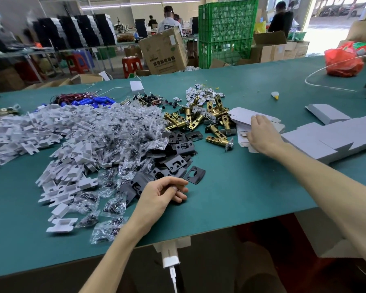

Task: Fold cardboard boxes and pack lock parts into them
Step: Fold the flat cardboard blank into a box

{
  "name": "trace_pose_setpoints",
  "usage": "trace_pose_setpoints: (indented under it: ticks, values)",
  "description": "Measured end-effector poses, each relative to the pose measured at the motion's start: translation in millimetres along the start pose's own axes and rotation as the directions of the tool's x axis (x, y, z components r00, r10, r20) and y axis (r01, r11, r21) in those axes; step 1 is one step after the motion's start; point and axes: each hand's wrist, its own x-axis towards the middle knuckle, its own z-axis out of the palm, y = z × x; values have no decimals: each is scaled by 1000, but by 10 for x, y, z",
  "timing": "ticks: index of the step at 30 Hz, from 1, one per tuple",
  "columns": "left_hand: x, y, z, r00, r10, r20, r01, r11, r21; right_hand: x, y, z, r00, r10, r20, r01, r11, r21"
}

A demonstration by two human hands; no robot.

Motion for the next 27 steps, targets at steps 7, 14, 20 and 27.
trace_pose_setpoints:
  ticks: [7,14,20,27]
  values:
    - [49,-49,8,1000,-20,1,20,1000,-10,77,-4,27,997,69,17,-61,954,-294]
    - [54,-55,-7,1000,-26,-6,26,1000,-17,35,-163,-145,983,-39,-180,1,979,-206]
    - [33,16,-1,1000,-22,-1,22,992,-123,-442,-662,-328,891,-83,-446,191,961,201]
    - [24,65,10,999,18,-42,-31,945,-325,-1378,-1433,-101,822,-385,-419,559,684,468]
